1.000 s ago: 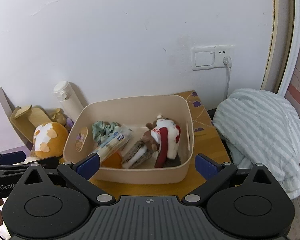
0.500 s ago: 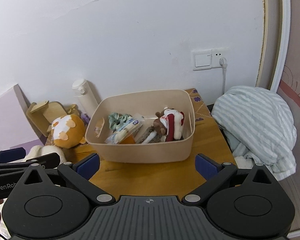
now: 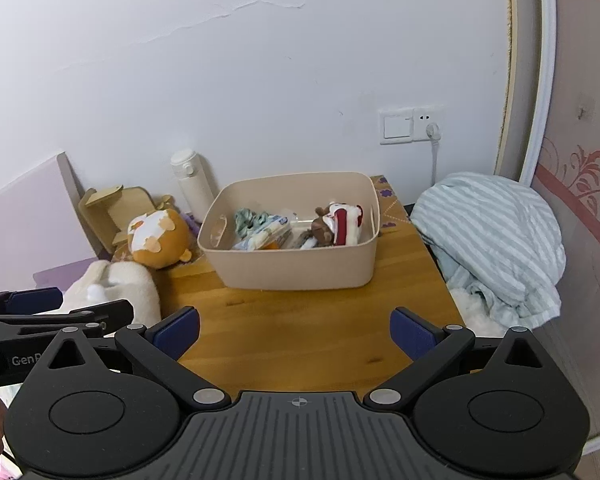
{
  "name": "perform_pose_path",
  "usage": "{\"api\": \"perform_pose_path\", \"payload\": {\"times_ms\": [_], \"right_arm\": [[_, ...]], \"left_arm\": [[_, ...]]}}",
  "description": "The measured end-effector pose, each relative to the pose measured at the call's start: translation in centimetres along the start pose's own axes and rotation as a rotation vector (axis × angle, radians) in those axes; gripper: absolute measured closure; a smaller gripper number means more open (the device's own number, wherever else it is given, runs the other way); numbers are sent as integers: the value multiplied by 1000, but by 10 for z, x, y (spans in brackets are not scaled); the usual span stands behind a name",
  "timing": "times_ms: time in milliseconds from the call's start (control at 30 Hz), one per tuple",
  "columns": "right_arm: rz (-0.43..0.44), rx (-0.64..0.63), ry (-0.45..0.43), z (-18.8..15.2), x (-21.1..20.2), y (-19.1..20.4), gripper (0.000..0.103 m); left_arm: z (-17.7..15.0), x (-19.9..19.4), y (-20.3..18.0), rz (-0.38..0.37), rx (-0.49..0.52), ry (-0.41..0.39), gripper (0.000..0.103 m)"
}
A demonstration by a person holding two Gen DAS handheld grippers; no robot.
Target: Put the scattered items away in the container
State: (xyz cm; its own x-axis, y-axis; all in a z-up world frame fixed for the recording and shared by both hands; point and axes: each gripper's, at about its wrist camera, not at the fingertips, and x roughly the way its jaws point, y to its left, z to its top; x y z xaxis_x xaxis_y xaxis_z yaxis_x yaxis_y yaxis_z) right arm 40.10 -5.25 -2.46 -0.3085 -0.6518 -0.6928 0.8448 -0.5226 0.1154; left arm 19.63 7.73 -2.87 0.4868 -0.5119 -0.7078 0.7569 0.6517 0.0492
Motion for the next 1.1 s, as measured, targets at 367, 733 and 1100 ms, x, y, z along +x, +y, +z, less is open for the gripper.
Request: {"api": "perform_pose_path", "payload": {"times_ms": [367, 733, 1100], "right_arm": [[-45, -21, 33, -37, -60, 13, 0], [-103, -29, 39, -66, -120, 1, 0], [-89, -8, 51, -87, -154, -34, 0]], "left_arm": [[-43, -56, -2, -4, -11, 60, 20], [-88, -96, -18, -26, -32, 121, 20], [-106, -142, -64, -40, -15, 88, 20]]}}
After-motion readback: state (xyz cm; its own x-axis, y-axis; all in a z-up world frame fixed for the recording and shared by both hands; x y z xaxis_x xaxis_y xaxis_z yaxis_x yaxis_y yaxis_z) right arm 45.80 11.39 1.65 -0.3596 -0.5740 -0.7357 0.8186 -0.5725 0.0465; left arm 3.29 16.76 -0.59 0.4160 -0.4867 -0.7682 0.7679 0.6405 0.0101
